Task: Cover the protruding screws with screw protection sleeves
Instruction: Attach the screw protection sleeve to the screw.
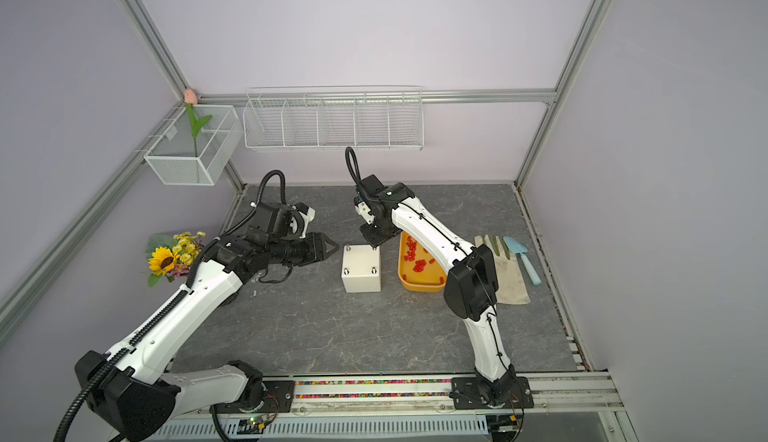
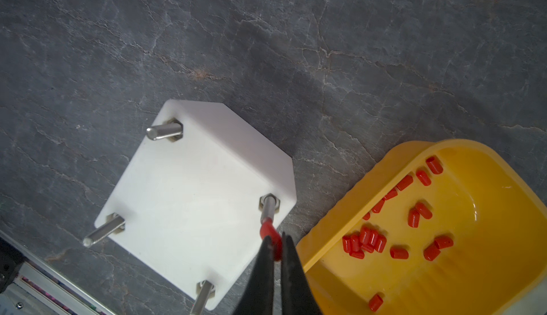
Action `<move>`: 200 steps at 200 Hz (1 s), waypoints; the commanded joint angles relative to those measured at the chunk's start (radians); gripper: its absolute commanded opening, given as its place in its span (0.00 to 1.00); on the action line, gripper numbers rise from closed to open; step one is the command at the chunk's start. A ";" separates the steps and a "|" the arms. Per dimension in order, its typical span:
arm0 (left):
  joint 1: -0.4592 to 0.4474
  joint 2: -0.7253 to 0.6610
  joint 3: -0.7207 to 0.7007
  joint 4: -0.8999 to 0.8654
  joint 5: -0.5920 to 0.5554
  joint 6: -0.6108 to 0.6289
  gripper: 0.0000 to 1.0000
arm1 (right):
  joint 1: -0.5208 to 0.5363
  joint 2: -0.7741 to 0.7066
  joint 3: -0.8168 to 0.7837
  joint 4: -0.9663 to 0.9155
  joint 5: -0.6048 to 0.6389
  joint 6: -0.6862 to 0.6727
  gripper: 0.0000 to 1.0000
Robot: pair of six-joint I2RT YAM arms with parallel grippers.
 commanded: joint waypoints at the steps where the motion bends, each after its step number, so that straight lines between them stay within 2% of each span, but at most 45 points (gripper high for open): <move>1: 0.006 -0.023 -0.013 -0.002 0.009 -0.005 0.53 | 0.008 0.019 0.022 -0.026 0.009 -0.020 0.10; 200: 0.006 -0.035 -0.027 0.004 0.013 -0.009 0.53 | 0.021 0.018 0.030 -0.012 0.032 -0.018 0.10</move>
